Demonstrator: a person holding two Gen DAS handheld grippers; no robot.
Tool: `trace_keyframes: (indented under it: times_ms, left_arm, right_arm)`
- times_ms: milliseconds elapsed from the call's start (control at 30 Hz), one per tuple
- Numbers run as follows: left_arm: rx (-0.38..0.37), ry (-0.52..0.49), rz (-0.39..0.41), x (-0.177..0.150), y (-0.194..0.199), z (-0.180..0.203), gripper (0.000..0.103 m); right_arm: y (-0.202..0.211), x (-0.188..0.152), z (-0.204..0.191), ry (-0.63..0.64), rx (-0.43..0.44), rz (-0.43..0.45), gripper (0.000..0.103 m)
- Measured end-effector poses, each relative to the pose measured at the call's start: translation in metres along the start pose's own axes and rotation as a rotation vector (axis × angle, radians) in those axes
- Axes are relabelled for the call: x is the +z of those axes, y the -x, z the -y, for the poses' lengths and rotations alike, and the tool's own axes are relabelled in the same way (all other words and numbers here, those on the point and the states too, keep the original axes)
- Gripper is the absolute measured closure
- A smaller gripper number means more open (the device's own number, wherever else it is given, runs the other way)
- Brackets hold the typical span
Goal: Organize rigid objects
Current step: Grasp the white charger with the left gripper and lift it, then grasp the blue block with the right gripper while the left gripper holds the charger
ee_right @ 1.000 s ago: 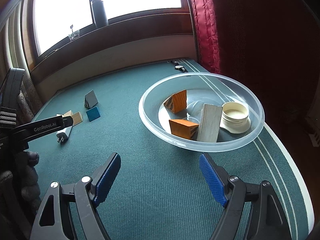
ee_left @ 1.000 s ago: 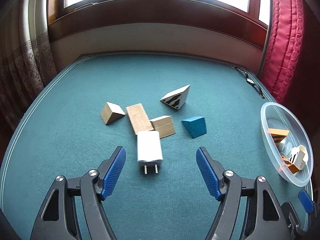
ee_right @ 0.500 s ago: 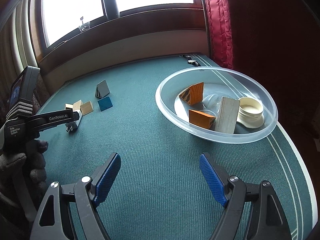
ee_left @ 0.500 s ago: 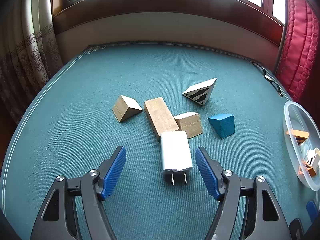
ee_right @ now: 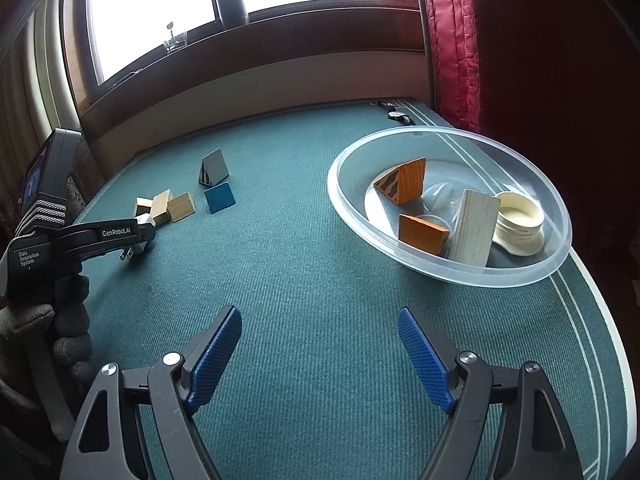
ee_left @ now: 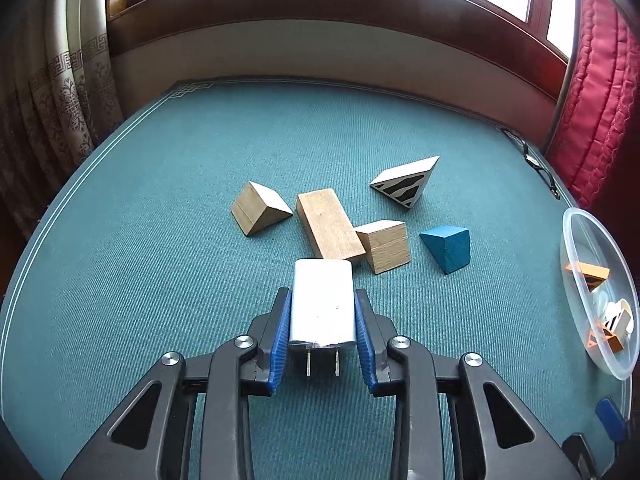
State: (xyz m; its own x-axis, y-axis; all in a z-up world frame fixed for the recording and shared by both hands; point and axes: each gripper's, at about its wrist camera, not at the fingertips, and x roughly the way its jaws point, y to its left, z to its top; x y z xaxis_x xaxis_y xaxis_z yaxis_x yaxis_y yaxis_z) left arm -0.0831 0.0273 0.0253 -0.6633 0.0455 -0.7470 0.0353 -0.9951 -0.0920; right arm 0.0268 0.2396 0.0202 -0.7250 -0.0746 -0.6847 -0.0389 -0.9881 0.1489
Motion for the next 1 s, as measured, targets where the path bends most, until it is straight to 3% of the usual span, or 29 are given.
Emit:
trace_keyframes:
  times_ms: [200,500,800,1000]
  left_arm:
    - [-0.018,0.008,0.030,-0.004,0.019,-0.010,0.072]
    - [-0.010,0.034,0.063,-0.005,0.028,-0.021,0.072]
    - [0.012,0.055,0.054,-0.005,0.023,-0.026,0.072]
    - [0.010,0.079,0.047,-0.004,0.020,-0.031,0.072]
  right_arm:
    - [-0.016,0.020,-0.021,0.045,0.064,-0.041,0.019]
    - [-0.068,0.056,-0.048,0.081,0.087,-0.106,0.020]
    - [-0.110,0.082,-0.072,0.140,0.085,-0.126,0.036]
    - [-0.122,0.093,-0.088,0.175,0.103,-0.125,0.041]
